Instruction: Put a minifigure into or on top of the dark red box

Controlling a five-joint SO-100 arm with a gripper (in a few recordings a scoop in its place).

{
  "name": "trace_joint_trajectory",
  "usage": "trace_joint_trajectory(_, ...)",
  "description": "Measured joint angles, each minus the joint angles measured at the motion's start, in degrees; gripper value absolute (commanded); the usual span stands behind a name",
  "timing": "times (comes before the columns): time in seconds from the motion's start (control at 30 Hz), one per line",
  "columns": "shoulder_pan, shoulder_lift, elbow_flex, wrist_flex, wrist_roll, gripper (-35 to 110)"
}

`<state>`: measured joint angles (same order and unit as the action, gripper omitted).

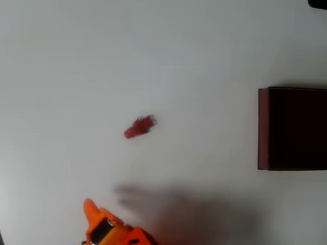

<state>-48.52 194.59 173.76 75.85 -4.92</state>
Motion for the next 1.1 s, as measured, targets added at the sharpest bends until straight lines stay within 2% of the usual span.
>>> trace_joint_trajectory(0.3, 4.2, -1.4, -4.0, -2.7, -7.5, 28)
trace_joint_trajectory(0.63, 14.9, -38.6, -26.5, -3.3, -18.2, 28)
trace_joint_trajectory(0.9, 26.7, -49.8, -29.7, -5.9, -25.8, 27)
trace_joint_trajectory(1.1, 31.2, -63.3, -36.0, -8.6, -29.0, 26)
